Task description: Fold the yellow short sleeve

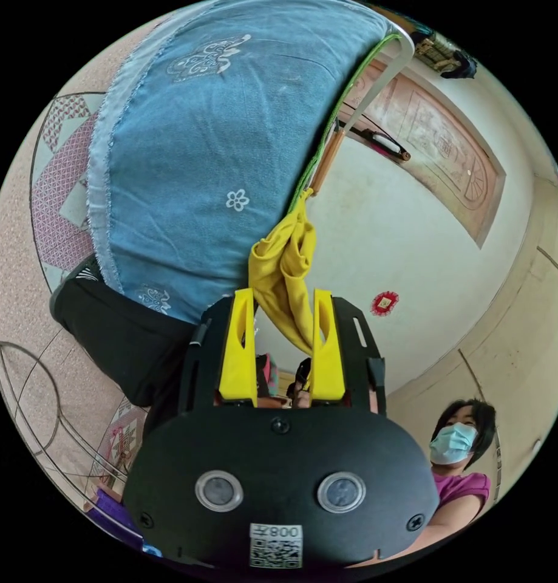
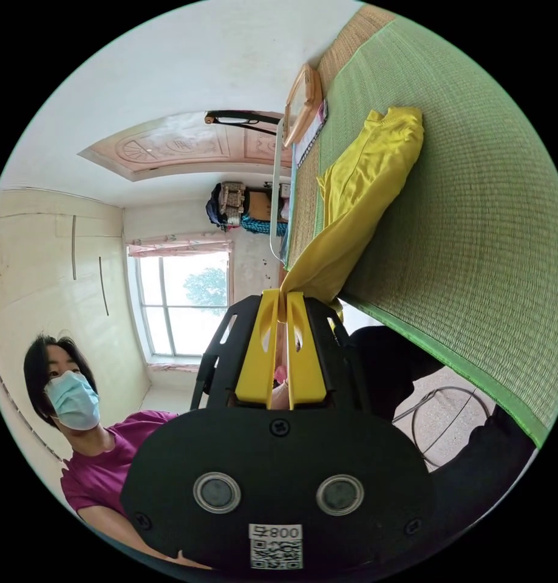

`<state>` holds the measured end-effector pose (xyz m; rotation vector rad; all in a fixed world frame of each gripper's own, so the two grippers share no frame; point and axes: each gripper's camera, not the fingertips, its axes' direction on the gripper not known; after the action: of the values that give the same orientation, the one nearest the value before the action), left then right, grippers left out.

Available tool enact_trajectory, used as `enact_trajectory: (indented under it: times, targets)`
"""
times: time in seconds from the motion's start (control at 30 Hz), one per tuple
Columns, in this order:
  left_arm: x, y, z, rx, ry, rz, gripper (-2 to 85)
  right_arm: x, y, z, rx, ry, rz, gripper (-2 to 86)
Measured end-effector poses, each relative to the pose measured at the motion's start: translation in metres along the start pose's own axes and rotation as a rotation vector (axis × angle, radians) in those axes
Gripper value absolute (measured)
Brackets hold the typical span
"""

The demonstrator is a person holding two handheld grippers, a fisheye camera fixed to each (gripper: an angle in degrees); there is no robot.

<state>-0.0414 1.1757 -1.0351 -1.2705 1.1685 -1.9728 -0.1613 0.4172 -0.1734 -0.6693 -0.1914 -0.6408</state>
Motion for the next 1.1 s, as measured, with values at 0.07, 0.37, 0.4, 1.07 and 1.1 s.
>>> enact_trajectory:
  times: [0.07, 0.37, 0.4, 1.07, 1.1]
  targets:
    - [0.001, 0.0, -0.002, -0.013, -0.022, -0.013, 13.6, 0.001, -0.001, -0.002, 0.003, -0.005, -0.002, 1.9]
    - [0.03, -0.009, -0.015, 0.041, 0.048, 0.011, 12.7, 0.011, 0.004, -0.025, 0.003, 0.005, -0.003, 1.8]
    - [0.033, -0.01, -0.015, 0.041, 0.045, 0.013, 12.4, 0.014, 0.006, -0.03, 0.005, 0.007, 0.0, 1.8]
    - [0.219, 0.037, 0.003, -0.124, 0.027, 0.158, 3.8, 0.095, 0.119, -0.18, 0.055, -0.006, 0.059, 1.7]
    - [0.228, 0.039, 0.005, -0.13, 0.032, 0.169, 3.8, 0.094, 0.128, -0.191, 0.057, -0.023, 0.044, 1.7]
